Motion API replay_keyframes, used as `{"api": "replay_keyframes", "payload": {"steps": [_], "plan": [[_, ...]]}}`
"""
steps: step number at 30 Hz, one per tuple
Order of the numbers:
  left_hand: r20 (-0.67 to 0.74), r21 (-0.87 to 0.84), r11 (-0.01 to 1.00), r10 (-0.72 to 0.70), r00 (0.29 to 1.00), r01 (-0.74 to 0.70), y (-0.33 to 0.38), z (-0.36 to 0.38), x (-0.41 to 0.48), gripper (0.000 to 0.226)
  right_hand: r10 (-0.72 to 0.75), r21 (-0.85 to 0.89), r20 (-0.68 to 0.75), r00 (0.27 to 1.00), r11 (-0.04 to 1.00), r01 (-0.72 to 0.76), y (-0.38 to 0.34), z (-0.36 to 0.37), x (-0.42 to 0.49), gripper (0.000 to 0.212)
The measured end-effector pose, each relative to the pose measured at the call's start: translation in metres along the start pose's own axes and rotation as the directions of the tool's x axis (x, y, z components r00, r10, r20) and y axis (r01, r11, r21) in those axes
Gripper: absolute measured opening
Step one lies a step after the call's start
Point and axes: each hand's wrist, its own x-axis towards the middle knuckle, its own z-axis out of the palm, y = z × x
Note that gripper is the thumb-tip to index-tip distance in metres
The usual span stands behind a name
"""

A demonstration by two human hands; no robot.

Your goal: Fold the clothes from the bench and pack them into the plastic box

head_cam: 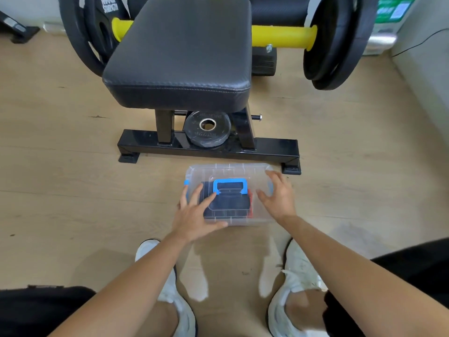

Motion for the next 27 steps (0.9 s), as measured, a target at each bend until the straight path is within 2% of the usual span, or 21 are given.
{"api": "replay_keyframes", "payload": {"steps": [2, 4, 6, 8, 10, 13, 17, 21, 23, 27], "plan": [[-0.023, 0.002, 1.000, 0.004, 1.000, -0.004, -0.001, 0.001, 0.001, 0.105, 0.214, -0.034, 0.012, 0.977, 0.976, -0.214, 0.023, -0.012, 0.001, 0.083], [-0.042, -0.036, 0.999, -0.007, 0.999, 0.006, 0.002, 0.001, 0.005, 0.102, 0.411, 0.180, 0.163, 0.897, 0.881, -0.437, 0.041, -0.020, 0.000, 0.097], [-0.037, -0.088, 0.996, -0.039, 0.999, 0.035, 0.010, -0.001, 0.012, 0.100, 0.493, 0.420, 0.337, 0.802, 0.683, -0.597, 0.047, -0.025, 0.000, 0.094], [-0.019, -0.129, 0.989, -0.069, 0.997, 0.066, 0.017, -0.005, 0.020, 0.100, 0.496, 0.504, 0.409, 0.766, 0.577, -0.643, 0.048, -0.028, 0.004, 0.087], [-0.006, -0.159, 0.985, -0.071, 0.997, 0.069, 0.020, -0.007, 0.025, 0.100, 0.476, 0.575, 0.436, 0.764, 0.505, -0.643, 0.050, -0.027, 0.012, 0.085], [-0.006, -0.167, 0.984, -0.057, 0.998, 0.055, 0.018, -0.006, 0.025, 0.100, 0.468, 0.639, 0.435, 0.769, 0.441, -0.630, 0.047, -0.025, 0.024, 0.081], [-0.013, -0.164, 0.985, -0.056, 0.998, 0.053, 0.018, -0.006, 0.024, 0.099, 0.524, 0.673, 0.335, 0.783, 0.448, -0.588, 0.048, -0.021, 0.030, 0.058], [-0.014, -0.132, 0.990, -0.046, 0.999, 0.044, 0.017, -0.006, 0.023, 0.099, 0.491, 0.643, 0.224, 0.842, 0.574, -0.507, 0.047, -0.015, 0.028, 0.036], [-0.017, -0.123, 0.992, -0.044, 0.999, 0.042, 0.017, -0.006, 0.023, 0.099, 0.432, 0.616, 0.195, 0.880, 0.644, -0.453, 0.048, -0.018, 0.025, 0.035], [-0.009, -0.113, 0.993, -0.045, 0.999, 0.043, 0.017, -0.007, 0.023, 0.098, 0.286, 0.517, 0.277, 0.917, 0.760, -0.393, 0.056, -0.027, 0.020, 0.045]]}}
